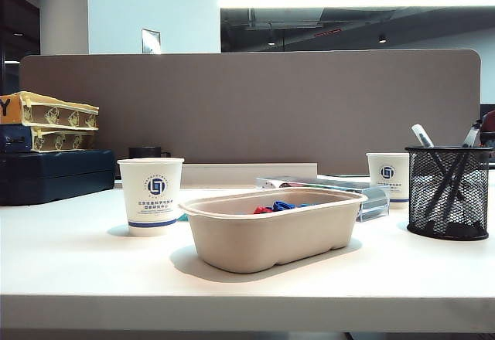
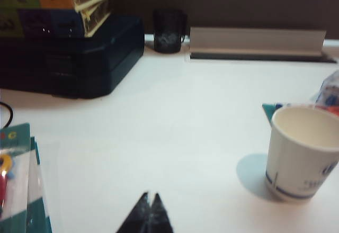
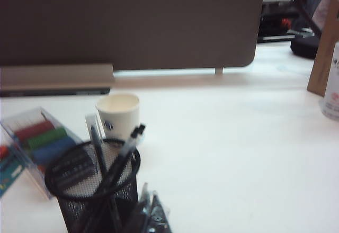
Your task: Pick up one pen and put it in the pen container.
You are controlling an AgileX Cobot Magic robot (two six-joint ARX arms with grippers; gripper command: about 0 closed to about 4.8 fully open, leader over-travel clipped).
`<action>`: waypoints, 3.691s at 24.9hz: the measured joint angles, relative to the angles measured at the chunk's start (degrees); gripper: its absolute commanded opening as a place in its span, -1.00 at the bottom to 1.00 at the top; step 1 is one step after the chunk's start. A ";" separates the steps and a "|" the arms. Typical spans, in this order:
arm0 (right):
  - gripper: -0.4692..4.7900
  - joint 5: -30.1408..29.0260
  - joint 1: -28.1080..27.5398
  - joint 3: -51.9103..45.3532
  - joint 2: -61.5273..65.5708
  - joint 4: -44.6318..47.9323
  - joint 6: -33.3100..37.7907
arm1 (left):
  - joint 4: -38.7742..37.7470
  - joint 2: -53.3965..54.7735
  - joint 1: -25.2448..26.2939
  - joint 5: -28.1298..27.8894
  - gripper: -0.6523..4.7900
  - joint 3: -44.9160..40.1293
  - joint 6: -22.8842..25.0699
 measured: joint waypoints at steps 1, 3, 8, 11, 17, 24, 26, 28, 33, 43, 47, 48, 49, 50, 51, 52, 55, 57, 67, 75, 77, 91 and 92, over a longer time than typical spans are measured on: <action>-0.85 0.02 0.00 -0.09 0.00 -0.39 -0.09 | 0.44 0.00 0.00 -0.04 -0.78 0.00 -0.02; -0.85 0.09 0.00 -0.92 0.00 -0.77 -0.33 | 0.90 0.00 0.00 -0.04 -0.78 0.00 -0.02; -0.85 1.20 0.00 -3.04 0.00 -0.92 -0.55 | 0.92 0.00 0.00 -0.04 -0.78 0.00 -0.02; -0.85 2.29 0.00 -3.58 -0.02 -1.22 -1.46 | 1.73 0.00 0.00 -0.02 -0.78 0.00 0.24; -0.85 2.82 0.00 -3.56 -0.02 -0.42 -1.64 | 2.93 0.00 0.00 1.16 -0.78 0.00 1.09; -0.85 3.43 0.00 -3.63 -1.60 0.24 -2.89 | 5.68 -0.46 0.00 1.51 -0.78 0.00 1.22; -0.85 3.78 0.00 -3.65 -2.97 0.02 -2.93 | 6.93 -0.81 -0.02 1.44 -0.78 0.02 1.25; -0.85 4.09 0.00 -3.54 -3.32 0.42 -3.06 | 7.23 -1.66 -0.02 1.44 -0.78 0.02 1.25; -0.85 4.28 0.00 -3.52 -3.32 0.35 -3.10 | 6.67 -4.83 -0.02 1.46 -0.78 0.00 1.27; -0.85 4.07 0.07 -2.47 -3.32 1.55 -3.10 | 6.36 -6.03 -0.04 3.89 -0.78 0.02 1.29; -0.85 4.07 0.07 -2.49 -3.32 1.44 -3.10 | 4.17 -6.03 -0.04 3.85 -0.78 0.00 1.77; -0.85 4.07 0.07 -2.49 -3.32 1.44 -3.10 | 3.45 -6.03 -0.04 3.82 -0.78 0.00 2.08; -0.85 4.07 0.07 -2.49 -3.32 1.44 -3.10 | 2.89 -6.01 -0.04 3.69 -0.78 0.00 2.23; -0.85 4.07 0.04 -2.49 -3.32 1.38 -3.10 | 2.38 -6.01 -0.04 3.04 -0.78 0.00 2.43; -0.85 4.07 0.04 -2.49 -3.32 1.14 -3.10 | 1.97 -6.01 -0.07 1.99 -0.78 0.00 2.58; -0.85 4.07 0.04 -2.49 -3.32 0.83 -3.10 | 1.57 -6.01 -0.07 0.87 -0.78 0.02 2.64; -0.85 4.09 0.02 -2.51 -3.32 -1.01 -3.10 | -0.22 -6.01 -0.04 -2.62 -0.76 0.00 2.73; -0.84 4.09 0.02 -2.51 -3.32 -1.33 -3.10 | -0.24 -6.01 -0.04 -2.78 -0.77 0.02 2.75; -0.84 3.37 0.00 -2.54 -3.32 -5.92 -3.10 | -3.76 -6.01 -0.04 -2.21 -0.77 0.00 2.73; -0.84 3.39 0.00 -2.58 -3.32 -7.37 -3.10 | -4.24 -6.01 -0.07 -2.12 -0.77 0.00 2.71; -0.84 3.39 0.00 -2.58 -3.32 -7.34 -3.10 | -4.24 -6.03 -0.07 -2.12 -0.77 0.00 2.71; -0.84 3.37 0.00 -2.60 -3.32 -7.34 -3.10 | -4.26 -6.03 0.83 -1.70 -0.77 0.00 2.71; -0.84 3.39 0.00 -2.58 -3.32 -7.37 -3.10 | -4.26 -6.03 1.42 -1.03 -0.77 0.00 2.69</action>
